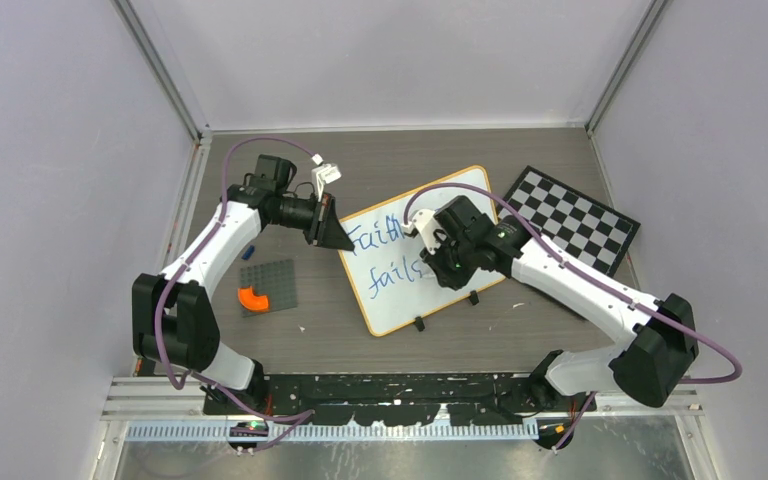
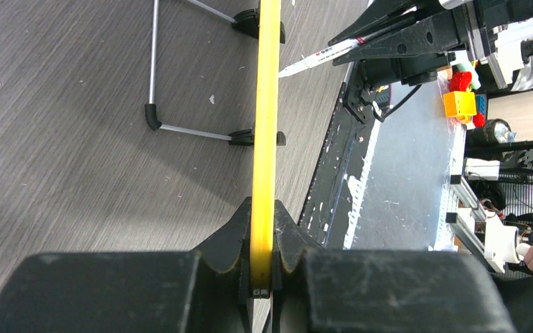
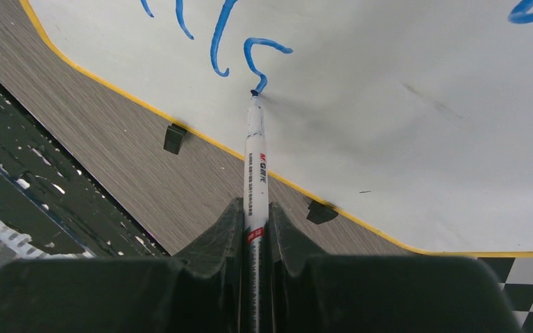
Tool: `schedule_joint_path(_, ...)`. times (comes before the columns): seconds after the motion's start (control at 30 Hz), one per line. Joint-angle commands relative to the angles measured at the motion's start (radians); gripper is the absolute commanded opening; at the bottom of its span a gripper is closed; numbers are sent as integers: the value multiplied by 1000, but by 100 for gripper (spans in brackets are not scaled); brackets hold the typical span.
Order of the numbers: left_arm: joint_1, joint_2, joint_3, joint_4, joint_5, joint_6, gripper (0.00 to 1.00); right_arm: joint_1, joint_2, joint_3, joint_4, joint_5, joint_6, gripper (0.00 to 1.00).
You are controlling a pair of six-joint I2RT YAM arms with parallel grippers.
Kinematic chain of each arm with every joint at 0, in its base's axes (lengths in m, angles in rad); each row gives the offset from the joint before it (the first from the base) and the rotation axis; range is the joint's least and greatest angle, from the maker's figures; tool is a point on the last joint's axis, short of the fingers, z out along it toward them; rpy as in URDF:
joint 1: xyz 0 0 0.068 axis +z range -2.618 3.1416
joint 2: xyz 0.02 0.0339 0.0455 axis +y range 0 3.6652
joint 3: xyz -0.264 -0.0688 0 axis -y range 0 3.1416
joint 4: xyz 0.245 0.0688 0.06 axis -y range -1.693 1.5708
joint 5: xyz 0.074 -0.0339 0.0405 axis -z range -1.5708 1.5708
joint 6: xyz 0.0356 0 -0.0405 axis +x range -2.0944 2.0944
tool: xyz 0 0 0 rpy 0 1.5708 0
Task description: Write a sentence on the whiteboard
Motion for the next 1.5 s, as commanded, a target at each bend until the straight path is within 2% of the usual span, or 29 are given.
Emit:
schedule_joint_path(0.0, -10, 8, 33, -31, 19, -19, 0, 8, 22, 30, 54, -18, 25, 0)
schedule_joint_path(0.3, -10, 1, 32, -32, 15, -17, 0, 32, 33, 64, 50, -24, 33, 0)
schedule_joint_path(0.77, -10, 11, 28, -34, 24, -10, 0, 24, -104, 27, -45, 40, 11, 0)
schedule_joint_path(1.3, -15, 0, 12, -12, 22, -21, 0, 12, -14, -23, 59, 177, 21, 0)
schedule_joint_path(1.47, -15, -3, 10, -13, 15, -22, 0, 12, -33, -11, 50, 169, 29, 0)
